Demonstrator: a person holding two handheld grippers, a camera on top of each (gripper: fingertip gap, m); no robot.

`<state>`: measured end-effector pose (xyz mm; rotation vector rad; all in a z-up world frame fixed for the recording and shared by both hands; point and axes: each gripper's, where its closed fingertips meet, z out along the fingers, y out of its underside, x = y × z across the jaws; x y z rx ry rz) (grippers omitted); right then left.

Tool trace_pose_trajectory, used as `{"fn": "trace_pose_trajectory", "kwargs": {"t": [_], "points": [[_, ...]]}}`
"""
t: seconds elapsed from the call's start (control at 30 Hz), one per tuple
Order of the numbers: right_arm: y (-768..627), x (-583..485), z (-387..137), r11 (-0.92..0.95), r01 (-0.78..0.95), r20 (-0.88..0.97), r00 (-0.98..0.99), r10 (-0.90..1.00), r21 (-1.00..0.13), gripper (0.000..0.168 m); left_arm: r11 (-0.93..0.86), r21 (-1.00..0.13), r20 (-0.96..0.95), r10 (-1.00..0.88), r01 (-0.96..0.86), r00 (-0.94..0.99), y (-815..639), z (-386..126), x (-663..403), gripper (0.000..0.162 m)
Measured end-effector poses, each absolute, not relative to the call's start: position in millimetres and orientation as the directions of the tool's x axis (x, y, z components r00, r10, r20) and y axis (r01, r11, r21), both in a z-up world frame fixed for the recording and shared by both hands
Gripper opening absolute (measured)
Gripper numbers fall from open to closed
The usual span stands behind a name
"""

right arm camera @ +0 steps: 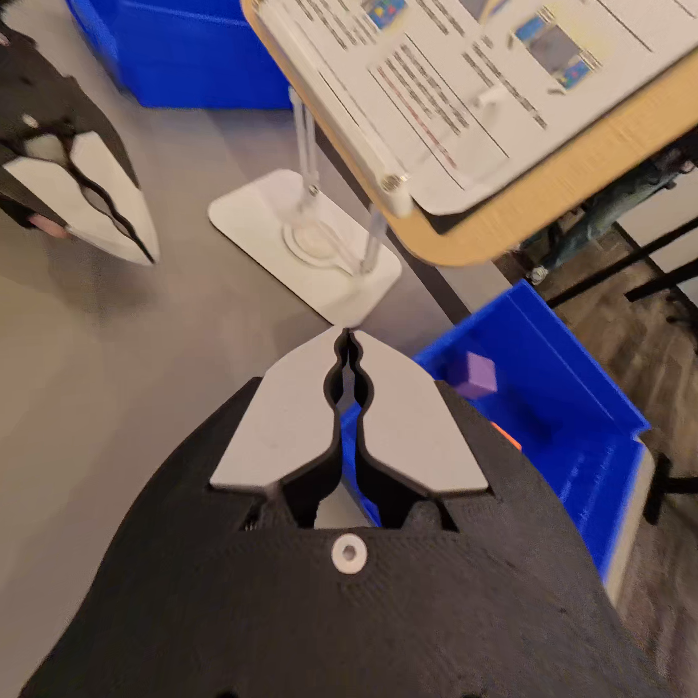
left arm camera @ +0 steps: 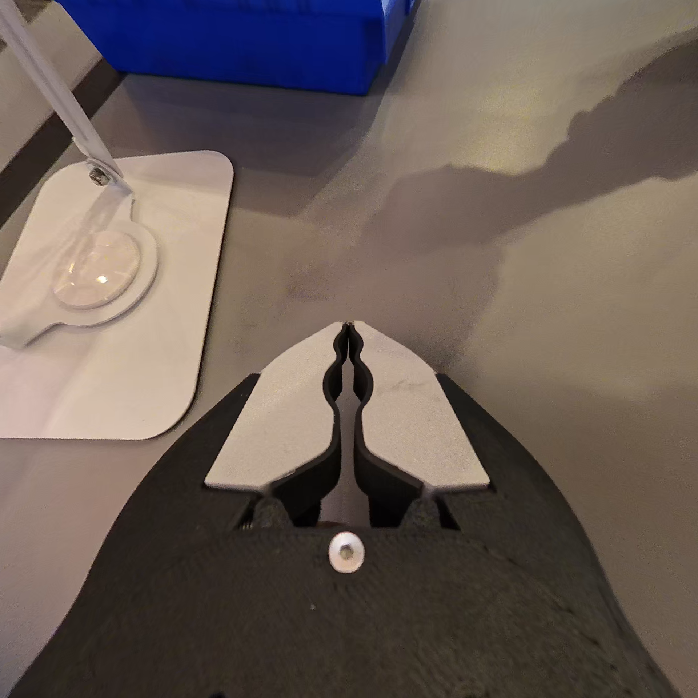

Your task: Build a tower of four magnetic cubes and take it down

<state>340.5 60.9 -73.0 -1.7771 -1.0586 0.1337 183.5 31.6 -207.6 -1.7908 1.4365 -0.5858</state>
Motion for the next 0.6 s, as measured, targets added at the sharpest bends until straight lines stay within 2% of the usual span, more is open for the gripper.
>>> {"fn": "trace_pose_trajectory", "kwargs": {"t": [0.03,0.3,0.6], "points": [[58.6,327.0,-76.3,-0.08,0.59,0.364,0.594,0.717,-0.804,0.0,-0.082,-0.789,-0.11,-0.956,-0.608,0.272,32.9,-205.9,183.1,0.0],[56.3,241.9,-144.5,0.003,0.628,0.4,0.493,0.773,-0.779,0.0,-0.062,-0.788,-0.193,-0.92,-0.613,0.341,48.2,-205.4,176.0,0.0],[66.1,236.0,-178.3,0.075,0.655,0.499,0.492,0.713,-0.752,0.011,-0.004,-0.747,-0.358,-0.84,-0.665,0.407,70.3,-206.9,163.9,0.001]]}}
